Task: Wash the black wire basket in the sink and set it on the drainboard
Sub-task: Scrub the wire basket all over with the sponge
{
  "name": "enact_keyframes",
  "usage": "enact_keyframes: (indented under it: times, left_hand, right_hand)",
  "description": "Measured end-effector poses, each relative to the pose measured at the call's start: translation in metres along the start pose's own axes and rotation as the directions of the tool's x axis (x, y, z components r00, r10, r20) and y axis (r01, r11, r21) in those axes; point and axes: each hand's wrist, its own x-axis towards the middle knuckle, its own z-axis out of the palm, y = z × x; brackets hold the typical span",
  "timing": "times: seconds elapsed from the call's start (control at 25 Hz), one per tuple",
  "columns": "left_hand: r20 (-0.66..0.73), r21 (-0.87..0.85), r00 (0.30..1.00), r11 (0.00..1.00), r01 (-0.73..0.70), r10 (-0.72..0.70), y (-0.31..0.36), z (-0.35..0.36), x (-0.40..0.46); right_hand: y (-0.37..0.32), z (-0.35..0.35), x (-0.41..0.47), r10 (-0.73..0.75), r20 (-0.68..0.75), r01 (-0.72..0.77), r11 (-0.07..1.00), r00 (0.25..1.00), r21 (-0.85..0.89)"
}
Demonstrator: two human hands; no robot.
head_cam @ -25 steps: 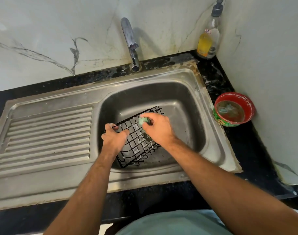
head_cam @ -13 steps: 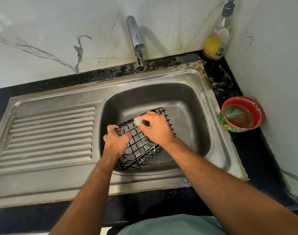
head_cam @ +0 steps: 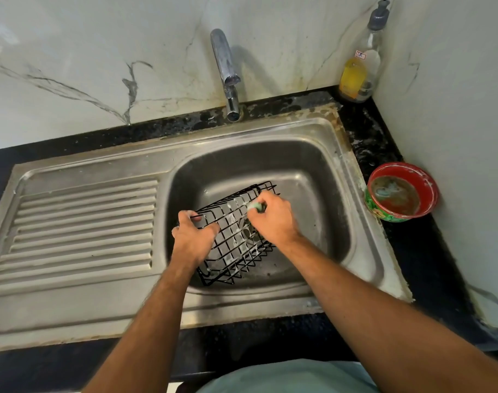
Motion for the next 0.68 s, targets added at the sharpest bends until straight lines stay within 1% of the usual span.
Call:
enact_keyframes:
  times: [0.08, 0.12, 0.24, 0.32, 0.4, 0.52, 0.6, 0.68]
  left_hand:
    - [0.006, -0.011, 1.0, 1.0, 0.008, -0.008, 0.0, -0.001, 0.002]
    - [0.007, -0.015, 1.0, 1.0, 0.012, -0.012, 0.0, -0.001, 0.004]
    - [0.015, -0.028, 1.0, 0.999, 0.022, -0.021, -0.003, 0.0, 0.005]
    - [0.011, -0.034, 1.0, 0.999, 0.015, -0.015, -0.004, -0.001, 0.005]
    - [0.014, -0.034, 1.0, 0.999, 0.017, -0.017, -0.004, 0.0, 0.005]
    - [0.012, -0.048, 1.0, 0.999, 0.02, -0.019, -0.005, 0.0, 0.006]
    - [0.014, -0.048, 1.0, 0.999, 0.017, -0.016, -0.006, 0.001, 0.007]
    - [0.014, -0.053, 1.0, 0.998, 0.02, -0.019, -0.006, 0.001, 0.008]
  right_hand:
    - [0.008, 0.002, -0.009, 0.025, 0.041, -0.024, 1.0, 0.999, -0.017]
    - [0.008, 0.003, -0.009, 0.014, 0.04, -0.014, 1.0, 0.999, -0.017]
    - [-0.004, 0.0, 0.002, -0.022, -0.039, 0.022, 1.0, 0.999, 0.003]
    - [-0.009, -0.001, 0.006, -0.05, -0.051, 0.049, 0.999, 0.997, -0.017]
    - [-0.005, -0.002, 0.002, -0.058, 0.009, 0.058, 0.997, 0.998, -0.047]
    - [0.008, -0.008, -0.013, -0.024, 0.102, 0.038, 0.99, 0.994, -0.136]
    - [0.012, -0.013, -0.018, -0.011, 0.135, 0.032, 0.987, 0.991, -0.158]
    - [0.012, -0.017, -0.018, -0.038, 0.14, 0.061, 0.985, 0.989, -0.162]
